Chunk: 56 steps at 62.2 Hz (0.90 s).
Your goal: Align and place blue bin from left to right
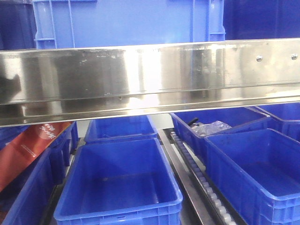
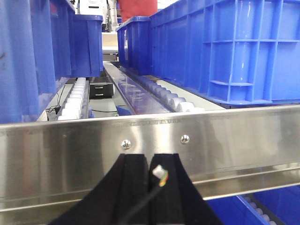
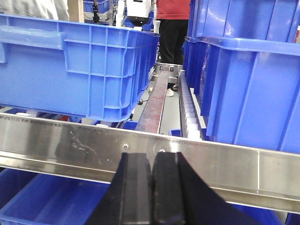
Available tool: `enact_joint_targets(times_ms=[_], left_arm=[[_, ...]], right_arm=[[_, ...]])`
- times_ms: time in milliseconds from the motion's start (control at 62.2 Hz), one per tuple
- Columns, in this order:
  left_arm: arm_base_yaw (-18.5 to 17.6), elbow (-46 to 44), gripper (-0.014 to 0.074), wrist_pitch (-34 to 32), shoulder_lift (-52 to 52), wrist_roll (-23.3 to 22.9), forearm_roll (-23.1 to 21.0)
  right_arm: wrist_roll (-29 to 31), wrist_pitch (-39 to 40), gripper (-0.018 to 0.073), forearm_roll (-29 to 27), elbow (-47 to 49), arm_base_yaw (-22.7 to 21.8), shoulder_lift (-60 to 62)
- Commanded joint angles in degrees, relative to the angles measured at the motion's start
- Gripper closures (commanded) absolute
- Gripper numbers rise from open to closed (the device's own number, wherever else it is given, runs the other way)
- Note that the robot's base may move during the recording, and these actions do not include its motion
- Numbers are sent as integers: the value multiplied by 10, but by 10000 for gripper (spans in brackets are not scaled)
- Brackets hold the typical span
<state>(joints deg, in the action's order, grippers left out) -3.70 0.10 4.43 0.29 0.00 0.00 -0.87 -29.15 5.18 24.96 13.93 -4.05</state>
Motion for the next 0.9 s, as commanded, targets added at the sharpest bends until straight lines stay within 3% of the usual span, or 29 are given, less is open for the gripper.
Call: enact_joint_targets(times_ms=[0, 563, 708, 885], left_arm=[[1, -1, 707, -7, -3, 0, 0], [1, -1, 707, -7, -3, 0, 0], [1, -1, 707, -7, -3, 0, 0], [1, -1, 707, -7, -3, 0, 0]], right_arm=[[4, 13, 721, 7, -1, -1, 3], [4, 14, 721, 9, -6, -2, 3], [4, 41, 721, 5, -35, -48, 3], [4, 129, 721, -42, -113, -138, 3]])
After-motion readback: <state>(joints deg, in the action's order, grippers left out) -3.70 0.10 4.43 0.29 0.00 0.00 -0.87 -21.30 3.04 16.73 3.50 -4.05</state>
